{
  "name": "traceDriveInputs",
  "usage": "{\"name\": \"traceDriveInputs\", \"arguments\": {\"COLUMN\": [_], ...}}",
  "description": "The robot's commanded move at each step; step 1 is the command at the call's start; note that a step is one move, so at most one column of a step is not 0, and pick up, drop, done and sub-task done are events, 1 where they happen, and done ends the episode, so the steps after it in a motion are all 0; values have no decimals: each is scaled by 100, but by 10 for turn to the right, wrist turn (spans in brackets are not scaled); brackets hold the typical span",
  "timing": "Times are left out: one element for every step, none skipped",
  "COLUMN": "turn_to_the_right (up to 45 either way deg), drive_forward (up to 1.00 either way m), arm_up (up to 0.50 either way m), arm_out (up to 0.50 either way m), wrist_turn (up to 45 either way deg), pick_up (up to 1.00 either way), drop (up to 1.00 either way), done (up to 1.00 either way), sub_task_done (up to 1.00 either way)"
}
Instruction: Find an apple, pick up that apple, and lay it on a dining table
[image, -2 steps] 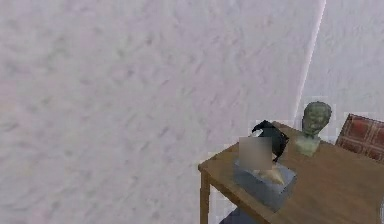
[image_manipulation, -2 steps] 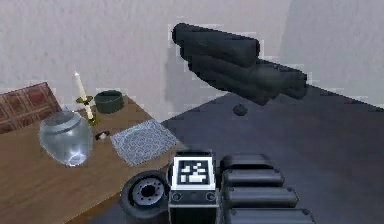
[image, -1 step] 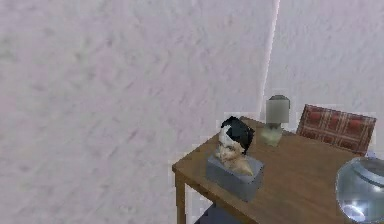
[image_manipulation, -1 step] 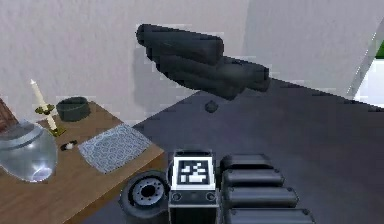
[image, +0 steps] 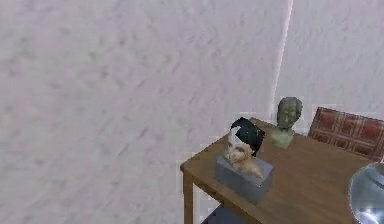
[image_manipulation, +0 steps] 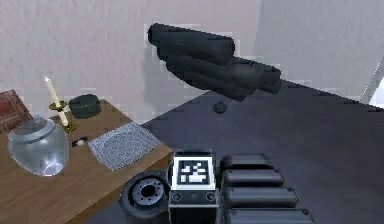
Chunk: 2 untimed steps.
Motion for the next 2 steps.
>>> {"name": "traceDriveInputs", "arguments": {"turn_to_the_right": [-30, 450], "drive_forward": [0, 0], "arm_up": [0, 0], "arm_out": [0, 0], "wrist_turn": [0, 0], "pick_up": [0, 0], "drop": [0, 0], "done": [0, 0], "sub_task_done": [0, 0]}}
